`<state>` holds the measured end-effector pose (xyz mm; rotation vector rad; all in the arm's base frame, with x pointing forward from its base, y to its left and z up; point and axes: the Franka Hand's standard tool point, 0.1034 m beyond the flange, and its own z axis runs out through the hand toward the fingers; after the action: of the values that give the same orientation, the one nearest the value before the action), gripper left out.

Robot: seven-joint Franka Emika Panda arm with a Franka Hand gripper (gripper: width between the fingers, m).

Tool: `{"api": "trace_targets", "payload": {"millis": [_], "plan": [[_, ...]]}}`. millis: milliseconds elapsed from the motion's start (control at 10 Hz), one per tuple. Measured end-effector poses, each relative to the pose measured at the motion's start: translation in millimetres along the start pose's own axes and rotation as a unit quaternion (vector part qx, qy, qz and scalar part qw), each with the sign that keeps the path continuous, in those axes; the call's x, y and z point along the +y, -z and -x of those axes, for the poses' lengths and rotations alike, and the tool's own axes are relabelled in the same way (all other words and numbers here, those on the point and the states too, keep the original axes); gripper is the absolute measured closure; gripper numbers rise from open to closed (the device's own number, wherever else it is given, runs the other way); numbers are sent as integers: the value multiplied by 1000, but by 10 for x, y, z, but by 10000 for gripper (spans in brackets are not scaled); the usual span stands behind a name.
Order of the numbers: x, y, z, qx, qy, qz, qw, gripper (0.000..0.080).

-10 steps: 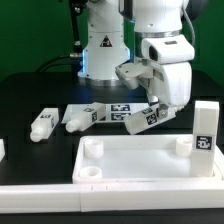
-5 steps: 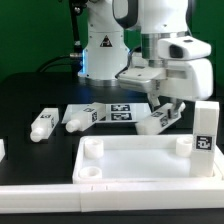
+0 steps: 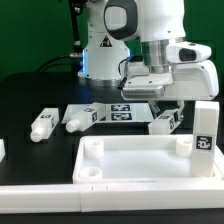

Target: Assemble desk

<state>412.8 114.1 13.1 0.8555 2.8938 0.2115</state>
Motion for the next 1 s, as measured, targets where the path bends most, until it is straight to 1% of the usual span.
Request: {"api": "trace_targets", "payload": {"millis": [100, 200, 300, 400, 500, 600, 700, 800, 900, 1000], "plan": [[0, 0, -2, 0, 0, 0, 1000, 437], [1, 3, -1, 0, -1, 0, 1000, 301], [27, 84, 16, -6, -16, 4, 1000, 301], [77, 229, 28, -15, -20, 8, 1000, 183], [143, 361, 99, -27, -26, 16, 999, 159], [207, 440, 187, -36, -87, 15, 995, 159], [275, 492, 316, -44, -132, 16, 990, 151], [377, 526, 463, -51, -214, 25, 975, 151], [476, 489, 474, -48, -288, 32, 956, 150], [511, 450, 472, -45, -335, 33, 941, 150]]}}
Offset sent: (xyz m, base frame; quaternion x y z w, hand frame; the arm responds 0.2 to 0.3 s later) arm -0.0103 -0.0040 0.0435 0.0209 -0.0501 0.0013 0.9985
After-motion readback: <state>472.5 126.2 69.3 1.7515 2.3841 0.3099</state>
